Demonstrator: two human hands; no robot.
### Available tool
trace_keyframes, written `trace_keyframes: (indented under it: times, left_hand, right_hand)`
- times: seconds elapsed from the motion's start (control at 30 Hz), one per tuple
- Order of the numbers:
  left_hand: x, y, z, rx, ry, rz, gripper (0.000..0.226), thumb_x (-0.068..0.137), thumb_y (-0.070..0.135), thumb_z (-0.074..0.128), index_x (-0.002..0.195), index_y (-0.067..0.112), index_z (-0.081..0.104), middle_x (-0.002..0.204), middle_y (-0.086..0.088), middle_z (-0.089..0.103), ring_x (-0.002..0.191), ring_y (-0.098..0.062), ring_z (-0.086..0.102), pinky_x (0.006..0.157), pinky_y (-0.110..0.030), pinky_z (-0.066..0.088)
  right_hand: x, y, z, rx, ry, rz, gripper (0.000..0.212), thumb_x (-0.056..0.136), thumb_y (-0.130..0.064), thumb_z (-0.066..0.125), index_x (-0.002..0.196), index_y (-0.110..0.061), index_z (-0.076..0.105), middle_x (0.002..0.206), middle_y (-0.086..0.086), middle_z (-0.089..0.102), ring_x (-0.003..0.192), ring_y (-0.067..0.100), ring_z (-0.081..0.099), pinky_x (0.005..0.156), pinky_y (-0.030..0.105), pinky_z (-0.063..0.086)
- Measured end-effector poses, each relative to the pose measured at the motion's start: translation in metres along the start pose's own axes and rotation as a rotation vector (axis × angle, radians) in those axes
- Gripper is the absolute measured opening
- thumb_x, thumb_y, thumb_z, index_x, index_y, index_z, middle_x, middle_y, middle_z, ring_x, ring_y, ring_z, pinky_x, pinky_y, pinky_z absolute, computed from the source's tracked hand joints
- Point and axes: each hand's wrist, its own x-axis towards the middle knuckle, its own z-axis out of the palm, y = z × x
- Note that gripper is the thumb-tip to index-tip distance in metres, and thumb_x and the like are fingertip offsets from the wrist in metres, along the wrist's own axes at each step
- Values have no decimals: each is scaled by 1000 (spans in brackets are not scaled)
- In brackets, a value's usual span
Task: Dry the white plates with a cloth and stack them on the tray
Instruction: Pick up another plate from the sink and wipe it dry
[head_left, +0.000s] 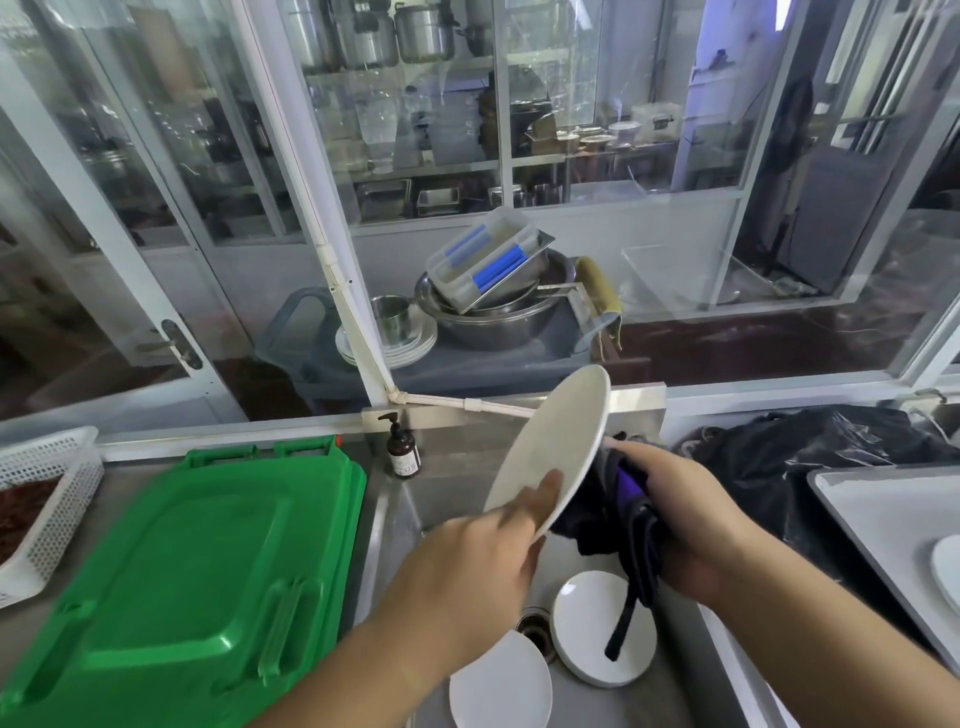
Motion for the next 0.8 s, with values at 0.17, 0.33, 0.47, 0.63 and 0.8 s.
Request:
trace_keyframes:
  times: [0.17,0.33,0.47,0.63,0.8]
  left_hand:
    - [6,-17,6,171,29,114,73,103,23,42,163,40,2,163,6,41,123,-24,65,83,-41,58]
    - [5,-25,19,342,92,215,94,66,15,80,152,26,43,131,-4,72,100,-17,76,59,-32,62]
    - [8,-24,23,408,105,241,94,65,15,82,150,25,42,129,-8,72,105,-21,76,68,-34,63]
    - [7,-10,25,331,106,129,65,91,42,56,154,34,40,145,-7,62,128,-25,64,106,-41,51]
    - [8,-7,10,-149,213,-73,62,100,65,33,158,42,33,163,23,31,151,2,24,127,-28,16]
  right_hand:
    - [0,-6,-11,59,-62,10,79,95,-73,45,116,-2,76,110,25,76,87,36,78,72,41,58]
    - [0,1,-12,106,-96,-33,74,83,-67,62,117,-4,76,100,23,76,75,33,75,64,40,60]
    - [5,13,-15,178,-76,-51,59,92,-53,58,119,-3,73,97,23,75,72,33,73,63,41,60]
    - [13,22,-22,249,-64,-143,60,80,-52,58,116,-7,75,103,21,76,80,33,75,67,45,58]
    - [21,21,-38,318,-91,-162,44,82,-51,61,82,-14,85,89,16,76,69,31,74,58,43,58]
